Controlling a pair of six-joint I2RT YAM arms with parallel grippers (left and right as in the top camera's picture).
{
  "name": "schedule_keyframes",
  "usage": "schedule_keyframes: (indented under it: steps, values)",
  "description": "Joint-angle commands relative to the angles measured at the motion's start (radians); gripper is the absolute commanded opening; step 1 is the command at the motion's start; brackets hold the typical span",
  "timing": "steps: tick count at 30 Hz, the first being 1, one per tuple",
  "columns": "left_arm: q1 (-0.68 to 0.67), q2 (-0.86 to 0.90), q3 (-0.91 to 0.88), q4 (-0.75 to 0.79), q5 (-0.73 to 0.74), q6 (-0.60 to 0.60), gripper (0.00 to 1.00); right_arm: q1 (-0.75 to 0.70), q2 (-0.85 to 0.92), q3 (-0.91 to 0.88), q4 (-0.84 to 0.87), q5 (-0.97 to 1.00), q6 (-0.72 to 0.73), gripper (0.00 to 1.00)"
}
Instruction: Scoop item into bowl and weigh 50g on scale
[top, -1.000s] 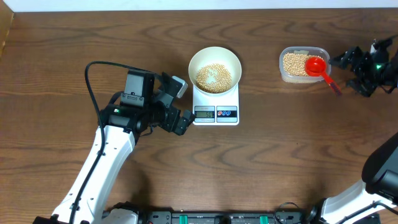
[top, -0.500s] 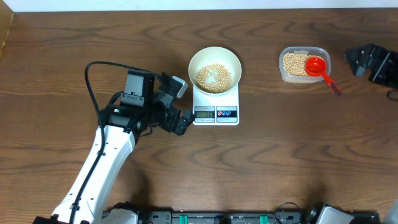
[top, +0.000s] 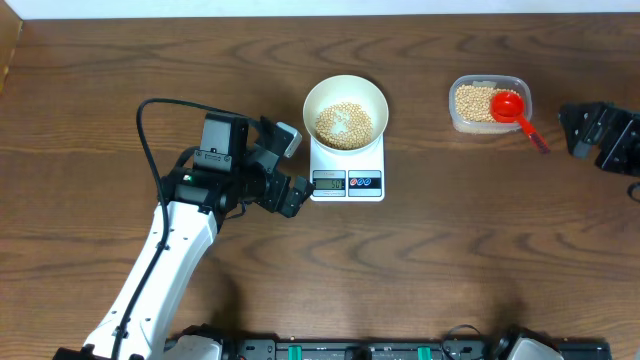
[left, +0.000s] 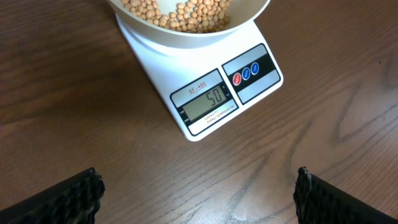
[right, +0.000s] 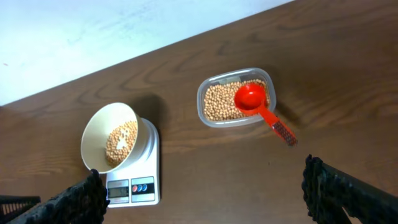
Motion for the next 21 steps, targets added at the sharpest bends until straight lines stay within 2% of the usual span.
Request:
schedule_keyframes:
  steps: [1,9,13,17,21]
  values:
    - [0.0,0.003,0.0,-0.003,-0.005,0.006,1.0,-0.002,-0.023,0.008,-0.003,0.037,-0.012,0.99]
    - [0.0,0.003,0.0,-0.003,-0.006,0.006,1.0,0.002,-0.054,0.006,-0.003,0.063,-0.064,0.99]
    - [0.0,0.003,0.0,-0.003,-0.005,0.006,1.0,0.093,-0.12,-0.036,0.043,0.169,-0.063,0.99]
    - [0.0,0.003,0.0,-0.003,-0.006,0.006,1.0,0.214,-0.249,-0.185,0.207,0.327,-0.063,0.99]
    - [0.0,0.003,0.0,-0.003,-0.005,0.006,1.0,0.254,-0.448,-0.473,0.472,0.362,-0.045,0.99]
